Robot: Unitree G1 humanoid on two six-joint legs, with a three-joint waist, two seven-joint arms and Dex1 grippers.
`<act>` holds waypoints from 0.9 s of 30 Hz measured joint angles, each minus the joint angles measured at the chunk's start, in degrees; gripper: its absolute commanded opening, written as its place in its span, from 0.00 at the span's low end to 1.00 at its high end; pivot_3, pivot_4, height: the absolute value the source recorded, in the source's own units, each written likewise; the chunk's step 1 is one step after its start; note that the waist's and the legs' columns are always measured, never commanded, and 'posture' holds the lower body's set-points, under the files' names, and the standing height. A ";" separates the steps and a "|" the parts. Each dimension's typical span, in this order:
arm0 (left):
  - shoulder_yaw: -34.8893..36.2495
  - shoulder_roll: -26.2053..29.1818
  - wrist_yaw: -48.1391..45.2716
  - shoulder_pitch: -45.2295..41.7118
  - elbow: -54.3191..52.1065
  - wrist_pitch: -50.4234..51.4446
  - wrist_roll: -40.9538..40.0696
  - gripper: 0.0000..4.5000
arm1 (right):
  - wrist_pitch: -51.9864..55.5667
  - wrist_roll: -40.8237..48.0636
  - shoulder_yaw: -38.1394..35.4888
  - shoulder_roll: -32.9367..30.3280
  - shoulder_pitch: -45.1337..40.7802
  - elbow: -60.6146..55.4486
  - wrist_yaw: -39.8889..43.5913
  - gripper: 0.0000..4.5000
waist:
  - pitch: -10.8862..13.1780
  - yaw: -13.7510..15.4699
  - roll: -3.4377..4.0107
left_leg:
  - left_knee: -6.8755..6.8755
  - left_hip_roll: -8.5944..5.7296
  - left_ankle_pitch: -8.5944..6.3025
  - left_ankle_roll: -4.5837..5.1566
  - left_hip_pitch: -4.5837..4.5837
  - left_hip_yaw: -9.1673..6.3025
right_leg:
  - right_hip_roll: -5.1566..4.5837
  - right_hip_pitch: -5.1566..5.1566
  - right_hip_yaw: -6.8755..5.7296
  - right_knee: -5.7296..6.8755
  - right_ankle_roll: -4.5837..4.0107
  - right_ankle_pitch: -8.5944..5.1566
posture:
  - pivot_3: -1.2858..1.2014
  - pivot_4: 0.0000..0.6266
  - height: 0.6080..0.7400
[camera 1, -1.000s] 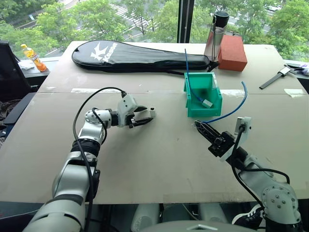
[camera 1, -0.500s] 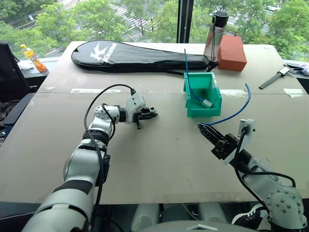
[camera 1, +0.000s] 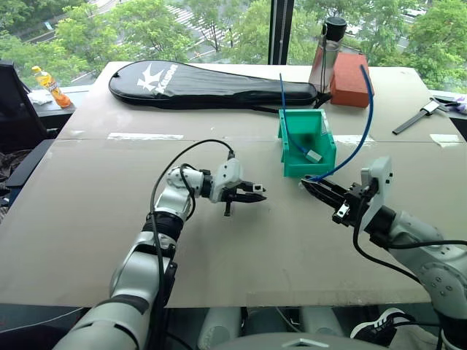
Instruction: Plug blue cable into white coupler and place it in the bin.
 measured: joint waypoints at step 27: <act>-7.56 -1.31 6.02 1.63 -6.88 5.65 3.35 0.09 | -13.38 -27.84 20.03 3.68 -27.90 36.02 36.83 0.00 | 0.00 0.09 0.01 | 0.04 -0.03 0.01 -0.01 0.01 -0.03 | -0.01 0.01 -0.04 0.02 -0.01 0.01 | 0.52 0.24 1.00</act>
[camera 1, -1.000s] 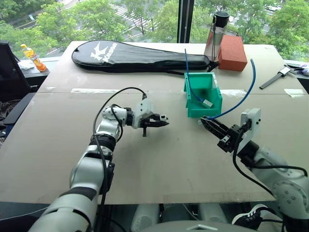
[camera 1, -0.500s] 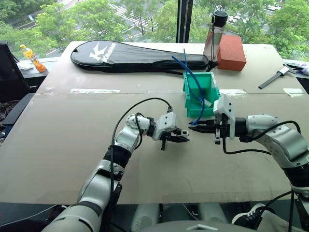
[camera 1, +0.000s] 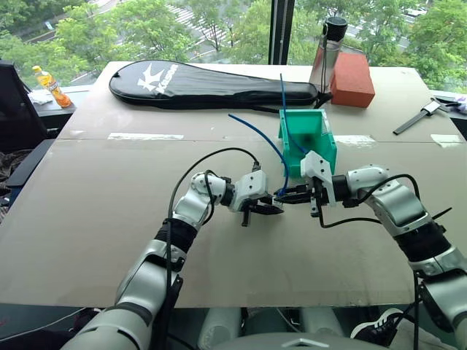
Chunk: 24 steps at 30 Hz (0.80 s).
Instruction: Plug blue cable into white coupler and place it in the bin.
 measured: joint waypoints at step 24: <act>-0.67 0.02 1.73 0.15 1.43 -1.22 0.21 0.09 | -4.11 -8.57 2.16 3.69 -3.01 7.63 3.70 0.00 | -0.37 -0.26 0.01 | 0.00 0.04 0.00 0.00 0.52 0.02 | 0.01 0.40 0.01 0.07 -0.02 0.00 | 0.52 0.24 1.00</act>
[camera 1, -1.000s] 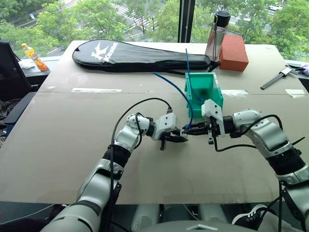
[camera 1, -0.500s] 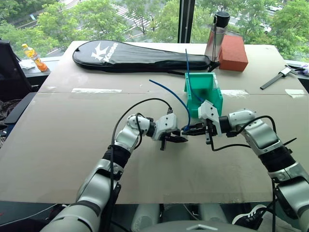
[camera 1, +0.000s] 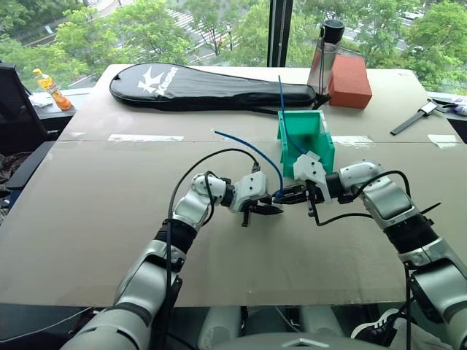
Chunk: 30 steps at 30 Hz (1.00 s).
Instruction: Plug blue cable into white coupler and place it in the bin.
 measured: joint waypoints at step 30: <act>0.03 -1.00 0.55 0.40 0.43 -1.79 0.29 0.09 | 0.88 -2.25 -2.45 2.32 1.31 1.25 -2.20 0.55 | -0.39 0.15 0.06 | -0.05 -0.04 0.00 0.00 -0.22 0.00 | -0.14 -0.20 -0.03 -0.06 -0.06 -0.01 | 0.52 0.24 1.00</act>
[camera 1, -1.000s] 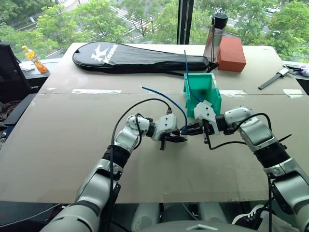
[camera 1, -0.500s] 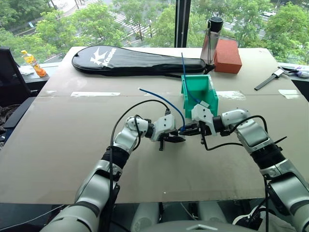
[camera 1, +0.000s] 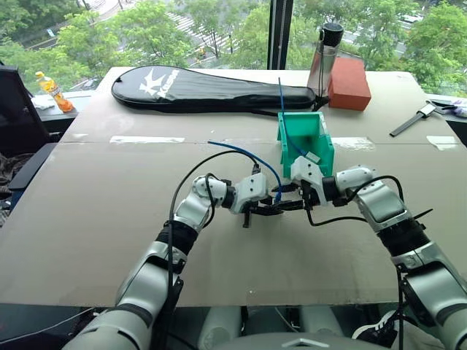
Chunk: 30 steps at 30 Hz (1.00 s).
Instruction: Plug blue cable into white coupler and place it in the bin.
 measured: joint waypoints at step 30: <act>-0.34 -0.81 -0.12 -0.10 0.12 -0.11 -0.09 0.09 | 10.58 9.35 -4.91 -1.70 3.06 -8.94 0.03 0.00 | 0.08 0.03 0.01 | -0.01 -0.02 0.00 0.01 -0.24 -0.06 | 0.02 -0.17 -0.08 -0.04 0.05 0.01 | 0.52 0.24 1.00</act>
